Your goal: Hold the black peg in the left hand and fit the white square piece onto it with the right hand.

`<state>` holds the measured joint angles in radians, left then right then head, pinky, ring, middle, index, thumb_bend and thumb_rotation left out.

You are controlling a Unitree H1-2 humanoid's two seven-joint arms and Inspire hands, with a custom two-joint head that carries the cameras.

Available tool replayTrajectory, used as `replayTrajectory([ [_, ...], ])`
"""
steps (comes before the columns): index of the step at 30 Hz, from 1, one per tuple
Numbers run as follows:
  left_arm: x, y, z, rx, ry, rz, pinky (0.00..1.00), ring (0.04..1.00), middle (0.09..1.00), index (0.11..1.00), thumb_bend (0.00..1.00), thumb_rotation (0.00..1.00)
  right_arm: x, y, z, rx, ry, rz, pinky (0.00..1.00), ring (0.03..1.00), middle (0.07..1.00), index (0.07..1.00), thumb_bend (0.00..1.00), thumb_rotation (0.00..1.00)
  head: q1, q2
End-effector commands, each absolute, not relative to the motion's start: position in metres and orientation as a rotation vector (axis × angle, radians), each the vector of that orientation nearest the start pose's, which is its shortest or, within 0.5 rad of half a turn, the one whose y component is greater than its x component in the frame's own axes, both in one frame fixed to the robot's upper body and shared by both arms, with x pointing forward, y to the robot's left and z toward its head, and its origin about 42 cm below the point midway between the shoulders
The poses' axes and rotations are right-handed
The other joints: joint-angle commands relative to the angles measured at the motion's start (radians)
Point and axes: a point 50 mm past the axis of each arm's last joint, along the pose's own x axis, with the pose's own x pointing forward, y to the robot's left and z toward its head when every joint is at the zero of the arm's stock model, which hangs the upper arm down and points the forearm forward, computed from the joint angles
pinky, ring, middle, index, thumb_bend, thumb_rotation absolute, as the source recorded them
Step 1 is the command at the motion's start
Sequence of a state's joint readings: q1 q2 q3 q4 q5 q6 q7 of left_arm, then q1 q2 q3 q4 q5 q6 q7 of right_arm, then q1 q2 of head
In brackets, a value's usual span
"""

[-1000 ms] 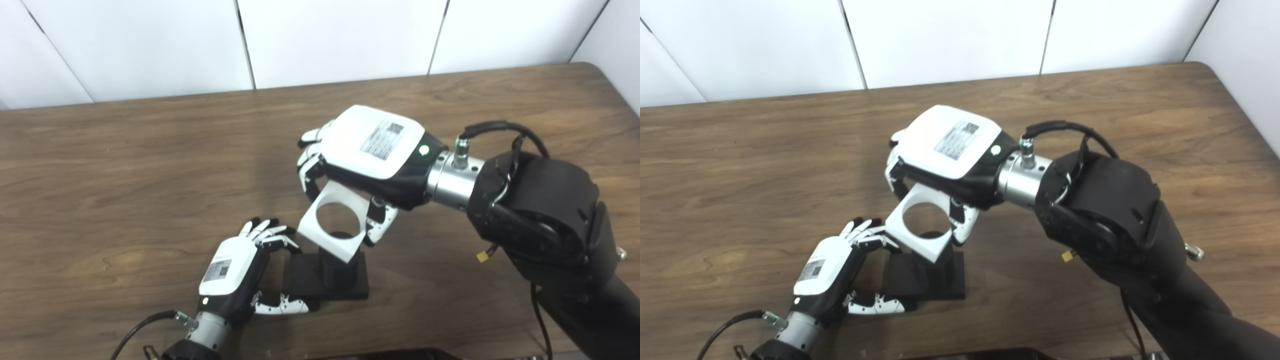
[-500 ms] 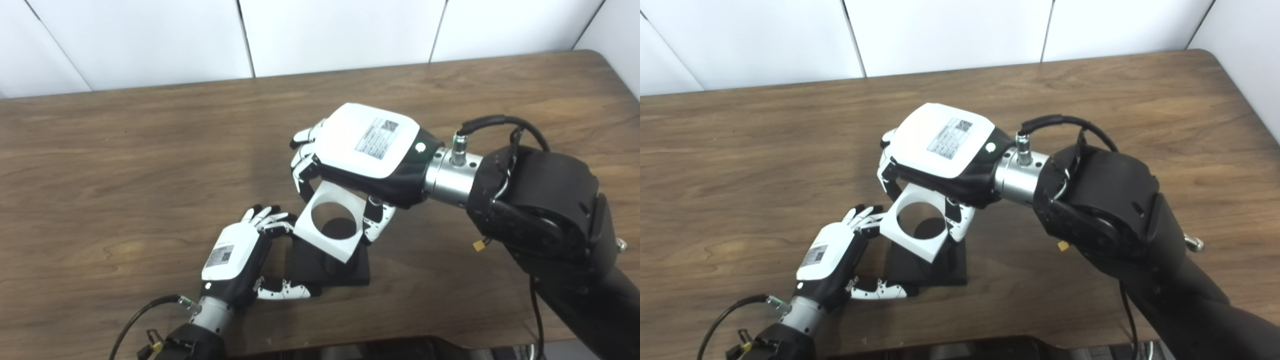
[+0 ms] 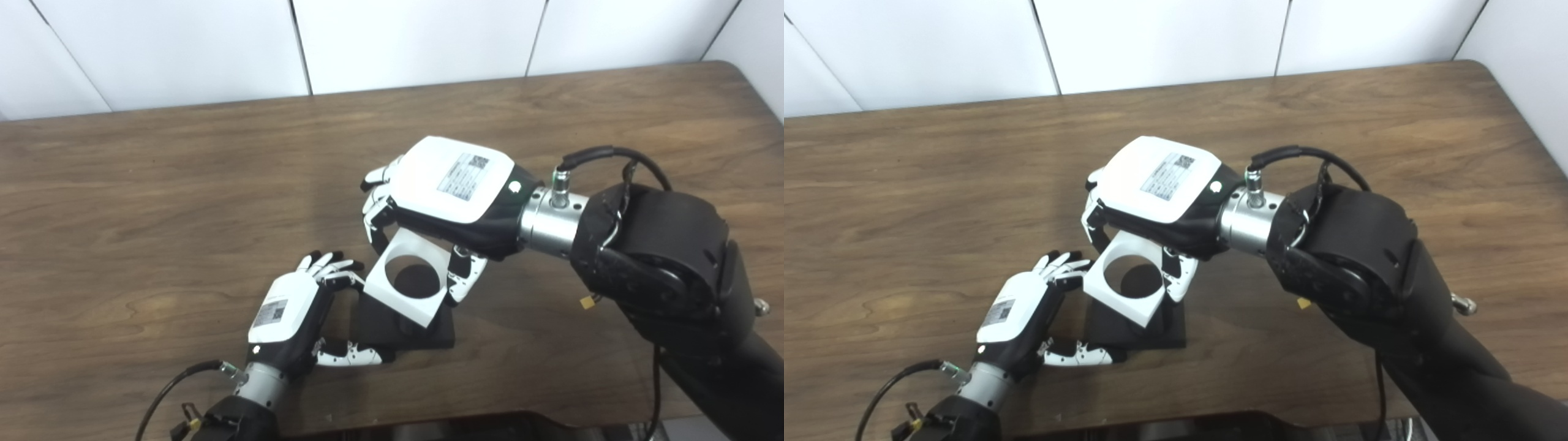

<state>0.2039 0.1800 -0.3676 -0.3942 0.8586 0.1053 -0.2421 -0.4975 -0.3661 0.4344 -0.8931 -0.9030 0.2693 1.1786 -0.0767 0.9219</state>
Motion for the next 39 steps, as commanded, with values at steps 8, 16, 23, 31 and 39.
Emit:
replayTrajectory([
  [8, 0.197, 0.165, 0.134, 0.966, -0.096, -0.446, 1.00, 0.927, 0.827, 0.483, 0.52, 0.05, 0.248, -0.149, 0.344, -1.580, -0.516, 0.835, 0.84, 0.879, 0.757, 0.483, 0.52, 0.13, -0.007, -0.001],
  [16, 0.198, 0.163, 0.135, 0.961, -0.098, -0.447, 1.00, 0.928, 0.828, 0.483, 0.52, 0.05, 0.251, -0.148, 0.339, -1.587, -0.516, 0.836, 0.85, 0.873, 0.759, 0.482, 0.52, 0.13, -0.007, -0.004],
  [23, 0.200, 0.162, 0.136, 0.956, -0.102, -0.443, 1.00, 0.928, 0.825, 0.483, 0.52, 0.05, 0.251, -0.145, 0.332, -1.600, -0.540, 0.858, 0.84, 0.871, 0.750, 0.482, 0.52, 0.13, -0.008, -0.006],
  [31, 0.200, 0.159, 0.136, 0.956, -0.110, -0.441, 1.00, 0.925, 0.823, 0.483, 0.52, 0.05, 0.251, -0.141, 0.322, -1.622, -0.532, 0.880, 0.83, 0.877, 0.749, 0.482, 0.52, 0.13, -0.005, -0.007],
  [39, 0.200, 0.158, 0.137, 0.956, -0.111, -0.438, 1.00, 0.926, 0.824, 0.483, 0.52, 0.05, 0.252, -0.139, 0.314, -1.624, -0.536, 0.882, 0.83, 0.874, 0.745, 0.482, 0.52, 0.13, -0.006, -0.010],
])
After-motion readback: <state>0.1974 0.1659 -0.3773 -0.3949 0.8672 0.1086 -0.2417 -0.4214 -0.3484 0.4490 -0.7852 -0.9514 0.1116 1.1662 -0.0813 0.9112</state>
